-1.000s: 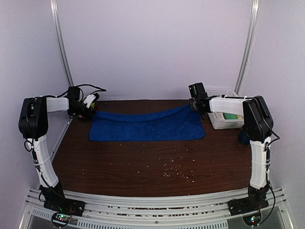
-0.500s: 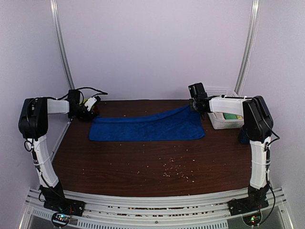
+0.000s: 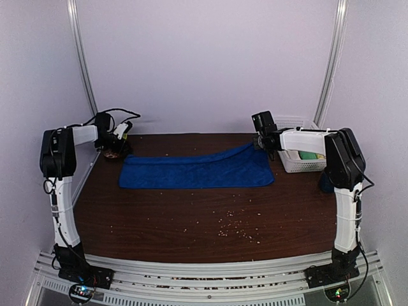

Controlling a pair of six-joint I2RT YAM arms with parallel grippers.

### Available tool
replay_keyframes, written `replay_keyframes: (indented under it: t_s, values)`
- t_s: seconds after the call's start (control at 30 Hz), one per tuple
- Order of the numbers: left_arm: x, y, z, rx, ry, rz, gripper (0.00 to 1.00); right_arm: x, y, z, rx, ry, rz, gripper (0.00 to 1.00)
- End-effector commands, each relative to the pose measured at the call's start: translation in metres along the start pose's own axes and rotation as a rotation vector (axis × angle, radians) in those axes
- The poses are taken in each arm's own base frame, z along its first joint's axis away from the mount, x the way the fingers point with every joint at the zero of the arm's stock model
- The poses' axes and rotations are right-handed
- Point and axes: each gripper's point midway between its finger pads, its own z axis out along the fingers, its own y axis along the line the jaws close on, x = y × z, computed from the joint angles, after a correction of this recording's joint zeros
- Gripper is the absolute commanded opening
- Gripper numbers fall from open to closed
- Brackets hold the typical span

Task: Roll the towels
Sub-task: Pick up the towel from the center of the board.

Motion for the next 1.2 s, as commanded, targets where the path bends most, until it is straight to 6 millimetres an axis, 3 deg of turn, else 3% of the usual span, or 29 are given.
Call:
replay_keyframes:
  t_s: [0.0,0.37,0.53,0.77,0.9,1.03,1.17]
  values:
    - [0.017,-0.002,0.005,0.042,0.083,-0.142,0.29,-0.018,0.003,-0.017,-0.021,-0.029,0.000,0.00]
    - [0.040,0.000,0.023,0.043,0.164,-0.195,0.29,-0.020,0.017,-0.026,-0.018,-0.039,-0.044,0.00]
    - [0.037,0.005,0.022,0.013,0.152,-0.191,0.29,-0.018,0.022,-0.026,-0.024,-0.037,-0.054,0.00]
    - [0.032,-0.004,0.025,0.089,0.113,-0.204,0.17,-0.020,0.031,-0.027,-0.033,-0.038,-0.068,0.00]
    - [0.028,-0.002,0.020,0.102,0.079,-0.202,0.00,-0.021,0.034,-0.028,-0.035,-0.039,-0.078,0.00]
    - [0.021,-0.007,0.008,0.118,0.034,-0.137,0.00,-0.019,0.036,-0.028,-0.034,-0.034,-0.086,0.00]
    - [0.014,-0.024,-0.012,0.166,-0.042,-0.017,0.00,-0.014,0.037,-0.026,-0.033,-0.024,-0.097,0.00]
